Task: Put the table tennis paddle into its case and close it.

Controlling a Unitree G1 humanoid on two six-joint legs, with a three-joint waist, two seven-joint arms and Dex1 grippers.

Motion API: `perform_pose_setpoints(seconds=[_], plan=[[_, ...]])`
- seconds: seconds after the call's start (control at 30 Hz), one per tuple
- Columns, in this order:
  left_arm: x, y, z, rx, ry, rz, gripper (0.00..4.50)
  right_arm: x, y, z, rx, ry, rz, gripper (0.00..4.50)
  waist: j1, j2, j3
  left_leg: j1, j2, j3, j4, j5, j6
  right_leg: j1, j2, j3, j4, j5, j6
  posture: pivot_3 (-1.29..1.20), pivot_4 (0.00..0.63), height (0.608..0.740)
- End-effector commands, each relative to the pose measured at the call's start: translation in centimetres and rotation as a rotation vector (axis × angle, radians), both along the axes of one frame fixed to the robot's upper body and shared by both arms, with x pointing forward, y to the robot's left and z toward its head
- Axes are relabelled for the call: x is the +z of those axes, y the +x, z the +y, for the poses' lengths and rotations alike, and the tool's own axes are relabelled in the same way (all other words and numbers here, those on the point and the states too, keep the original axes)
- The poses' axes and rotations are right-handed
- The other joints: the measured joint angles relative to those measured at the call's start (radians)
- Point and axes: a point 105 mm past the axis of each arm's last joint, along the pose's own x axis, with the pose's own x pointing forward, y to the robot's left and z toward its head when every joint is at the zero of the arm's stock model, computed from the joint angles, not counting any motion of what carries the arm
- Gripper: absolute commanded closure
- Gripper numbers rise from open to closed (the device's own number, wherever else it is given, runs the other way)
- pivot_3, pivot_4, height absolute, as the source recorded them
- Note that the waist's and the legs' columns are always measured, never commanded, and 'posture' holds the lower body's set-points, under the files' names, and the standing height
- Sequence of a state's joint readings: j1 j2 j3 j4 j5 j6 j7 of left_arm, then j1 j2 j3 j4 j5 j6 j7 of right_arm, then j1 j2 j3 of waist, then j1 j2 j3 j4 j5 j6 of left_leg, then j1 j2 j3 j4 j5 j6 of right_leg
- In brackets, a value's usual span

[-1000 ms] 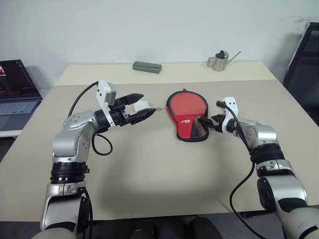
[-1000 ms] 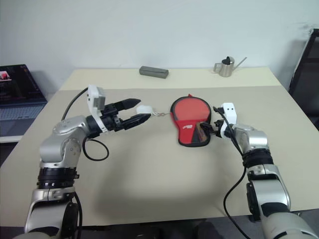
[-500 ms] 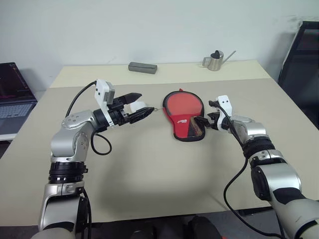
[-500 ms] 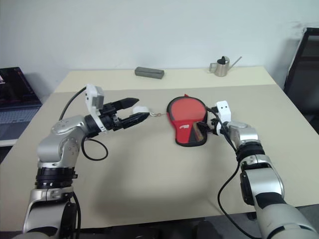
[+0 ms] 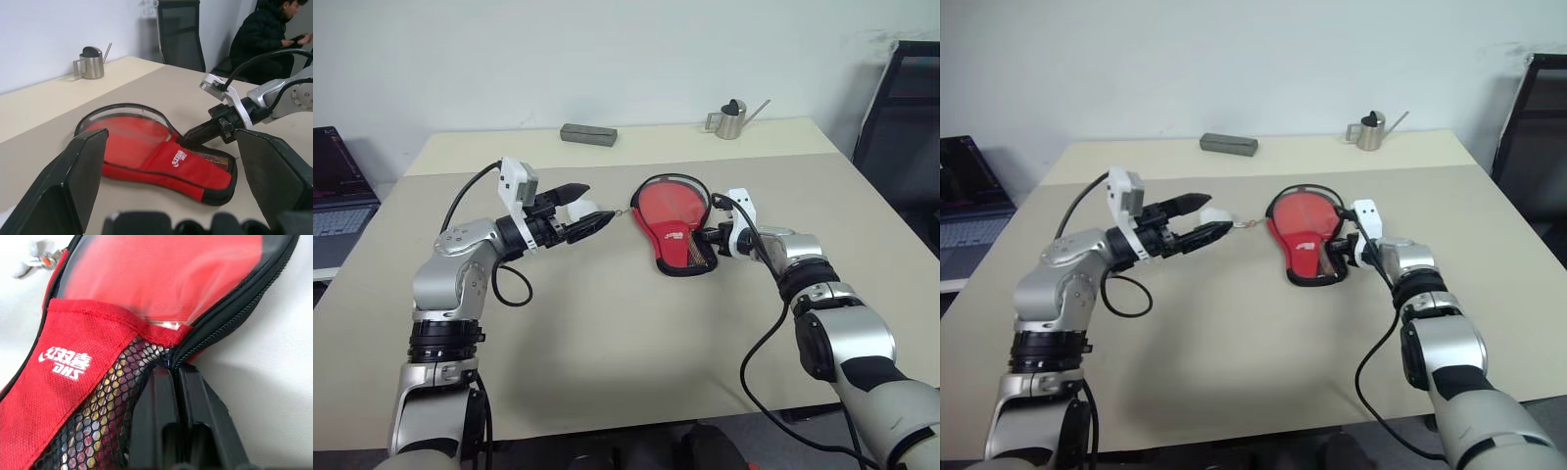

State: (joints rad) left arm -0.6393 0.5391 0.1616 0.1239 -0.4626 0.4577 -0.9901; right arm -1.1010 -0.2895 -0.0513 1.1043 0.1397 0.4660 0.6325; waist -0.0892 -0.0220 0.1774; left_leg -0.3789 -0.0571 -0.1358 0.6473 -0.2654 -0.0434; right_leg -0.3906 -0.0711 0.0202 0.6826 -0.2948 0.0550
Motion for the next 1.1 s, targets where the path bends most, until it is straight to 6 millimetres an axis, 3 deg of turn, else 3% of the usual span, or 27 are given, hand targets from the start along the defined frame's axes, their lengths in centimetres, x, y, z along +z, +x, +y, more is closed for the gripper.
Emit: perform_pose_setpoints(seconds=[0.03, 0.27, 0.57, 0.83, 0.97, 1.1], plan=[[1.1, -0.6, 0.5, 0.001, 0.021, -0.046, 0.0, -0.6, -0.1, 0.0, -0.026, 0.015, 0.042, 4.48, 0.0, 0.0, 0.0, 0.0, 0.0, 0.0, 0.0, 0.0, 0.0, 0.0, 0.0, 0.0, 0.0, 0.0, 0.0, 0.0, 0.15, 0.74], [-1.1, -2.8, 1.7, -0.064, 0.11, 0.032, 0.0, 0.6, -0.3, 0.1, -0.048, 0.08, 0.084, 4.48, 0.0, 0.0, 0.0, 0.0, 0.0, 0.0, -0.001, 0.0, 0.0, 0.0, 0.0, 0.001, 0.0, 0.0, 0.0, 0.0, 0.15, 0.74], [-2.9, -5.7, 1.1, -0.153, 0.138, 0.113, 0.0, 2.1, -2.3, 0.7, -0.026, 0.117, 0.125, 4.48, 0.005, 0.0, 0.0, -0.004, 0.0, 0.0, -0.002, 0.0, 0.0, -0.004, -0.001, 0.0, -0.001, 0.0, 0.0, 0.0, 0.15, 0.74], [-3.7, -7.7, 0.4, -0.253, 0.195, 0.142, 0.0, 1.9, -5.0, 0.3, -0.032, 0.107, 0.163, 4.48, 0.007, 0.0, 0.0, -0.004, 0.0, 0.0, -0.002, -0.001, 0.002, -0.005, 0.0, 0.001, -0.001, 0.0, 0.0, 0.0, 0.15, 0.74], [-4.7, -9.5, 0.3, -0.332, 0.291, 0.156, 0.0, 1.0, -7.4, -0.3, -0.027, 0.096, 0.212, 4.48, 0.01, 0.001, 0.0, -0.004, 0.0, 0.0, -0.003, -0.001, 0.002, -0.005, 0.0, 0.001, -0.001, 0.0, 0.0, 0.0, 0.15, 0.74], [-4.9, -9.9, 0.3, -0.353, 0.312, 0.16, 0.0, 0.2, -10.1, -0.2, 0.004, 0.082, 0.256, 4.48, 0.021, 0.001, 0.0, -0.005, 0.0, 0.0, -0.003, -0.002, 0.004, -0.005, 0.0, 0.001, -0.002, 0.0, 0.0, 0.0, 0.15, 0.74]])
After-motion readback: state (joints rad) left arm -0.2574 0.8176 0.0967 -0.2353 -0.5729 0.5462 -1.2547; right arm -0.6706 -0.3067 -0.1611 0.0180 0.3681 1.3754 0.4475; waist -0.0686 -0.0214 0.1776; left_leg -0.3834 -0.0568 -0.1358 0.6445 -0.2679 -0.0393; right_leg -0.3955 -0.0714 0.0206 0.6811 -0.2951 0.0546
